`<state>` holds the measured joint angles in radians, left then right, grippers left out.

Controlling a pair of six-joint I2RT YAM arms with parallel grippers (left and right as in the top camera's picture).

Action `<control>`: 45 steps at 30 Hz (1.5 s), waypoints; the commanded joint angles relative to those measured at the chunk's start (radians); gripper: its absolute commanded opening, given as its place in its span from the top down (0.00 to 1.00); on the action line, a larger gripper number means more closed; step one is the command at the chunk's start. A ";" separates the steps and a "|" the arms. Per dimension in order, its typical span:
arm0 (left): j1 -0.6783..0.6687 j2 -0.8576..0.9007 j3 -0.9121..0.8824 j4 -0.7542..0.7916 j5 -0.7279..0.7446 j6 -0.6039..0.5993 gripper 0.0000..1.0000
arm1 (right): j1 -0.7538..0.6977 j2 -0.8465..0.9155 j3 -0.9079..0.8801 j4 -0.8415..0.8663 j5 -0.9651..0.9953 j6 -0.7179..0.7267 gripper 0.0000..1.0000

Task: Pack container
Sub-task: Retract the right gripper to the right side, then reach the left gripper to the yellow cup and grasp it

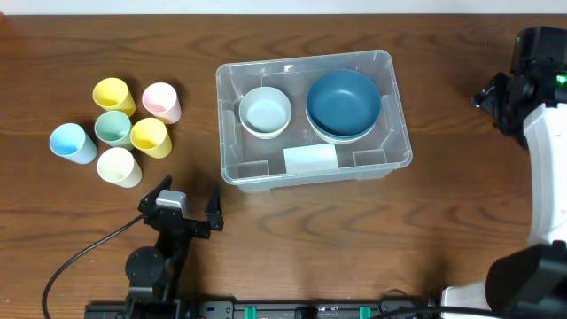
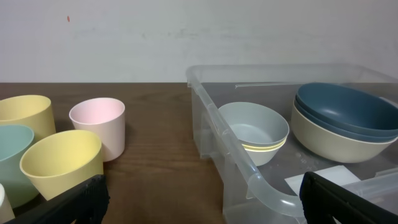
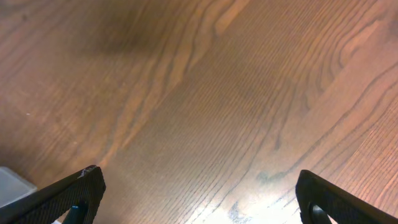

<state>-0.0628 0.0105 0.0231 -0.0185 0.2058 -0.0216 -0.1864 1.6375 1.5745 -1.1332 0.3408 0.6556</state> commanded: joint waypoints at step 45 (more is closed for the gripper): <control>0.057 1.441 1.568 -1.166 -0.098 -0.049 0.02 | -0.004 0.050 -0.002 -0.001 0.018 0.021 0.01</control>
<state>-0.0399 1.3643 1.5787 -1.1767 0.1921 0.0292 -0.1864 1.6878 1.5703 -1.1332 0.3408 0.6628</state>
